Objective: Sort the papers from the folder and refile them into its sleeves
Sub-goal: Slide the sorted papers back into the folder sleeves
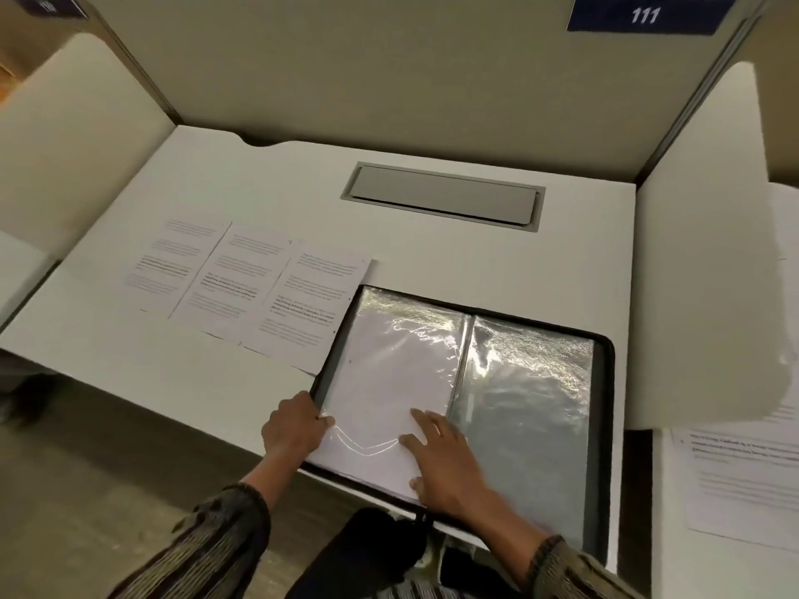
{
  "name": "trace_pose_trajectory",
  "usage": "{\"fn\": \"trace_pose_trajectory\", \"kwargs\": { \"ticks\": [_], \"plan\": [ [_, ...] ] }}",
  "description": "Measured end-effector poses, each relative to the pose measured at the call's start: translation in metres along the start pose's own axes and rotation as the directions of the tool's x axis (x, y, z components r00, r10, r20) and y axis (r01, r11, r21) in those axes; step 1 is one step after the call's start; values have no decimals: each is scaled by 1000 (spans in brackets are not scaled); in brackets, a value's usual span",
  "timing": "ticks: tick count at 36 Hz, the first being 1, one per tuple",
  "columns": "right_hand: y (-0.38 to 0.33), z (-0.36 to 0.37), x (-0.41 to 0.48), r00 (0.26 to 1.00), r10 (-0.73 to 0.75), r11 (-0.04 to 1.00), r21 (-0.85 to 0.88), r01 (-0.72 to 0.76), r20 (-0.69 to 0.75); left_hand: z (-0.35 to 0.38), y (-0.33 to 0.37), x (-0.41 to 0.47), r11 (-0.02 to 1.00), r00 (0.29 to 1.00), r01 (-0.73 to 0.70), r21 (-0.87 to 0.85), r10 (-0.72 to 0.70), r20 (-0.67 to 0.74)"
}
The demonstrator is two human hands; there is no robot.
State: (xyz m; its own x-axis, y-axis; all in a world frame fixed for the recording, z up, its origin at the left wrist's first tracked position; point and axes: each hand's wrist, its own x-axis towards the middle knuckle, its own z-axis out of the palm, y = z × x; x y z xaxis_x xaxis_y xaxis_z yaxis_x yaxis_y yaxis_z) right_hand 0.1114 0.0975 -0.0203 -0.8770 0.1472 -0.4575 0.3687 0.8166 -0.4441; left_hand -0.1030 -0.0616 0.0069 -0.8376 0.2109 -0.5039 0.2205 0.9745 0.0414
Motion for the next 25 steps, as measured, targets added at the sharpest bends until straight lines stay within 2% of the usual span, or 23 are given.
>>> {"fn": "trace_pose_trajectory", "kwargs": {
  "ticks": [8, 11, 18, 22, 25],
  "plan": [
    [-14, -12, 10, 999, 47, 995, -84, -46, 16, -2, -1, 4, 974, 994, -109, 199, 109, 10],
    [-22, -17, 20, 996, 86, 994, -60, -87, -12, -4, -11, 4, 967, 991, -133, 218, 132, 19],
    [-58, -26, 44, 986, 112, 992, 75, -103, -124, -10, -61, 0, 988, 985, -154, 5, 153, 81],
    [-96, -24, 70, 982, 104, 992, 81, -92, -159, -18, -113, 11, 963, 955, -229, -142, 250, 160],
    [-131, -23, 90, 981, 108, 991, 97, -94, -159, -29, -156, 24, 946, 943, -272, -177, 299, 149]
  ]
}}
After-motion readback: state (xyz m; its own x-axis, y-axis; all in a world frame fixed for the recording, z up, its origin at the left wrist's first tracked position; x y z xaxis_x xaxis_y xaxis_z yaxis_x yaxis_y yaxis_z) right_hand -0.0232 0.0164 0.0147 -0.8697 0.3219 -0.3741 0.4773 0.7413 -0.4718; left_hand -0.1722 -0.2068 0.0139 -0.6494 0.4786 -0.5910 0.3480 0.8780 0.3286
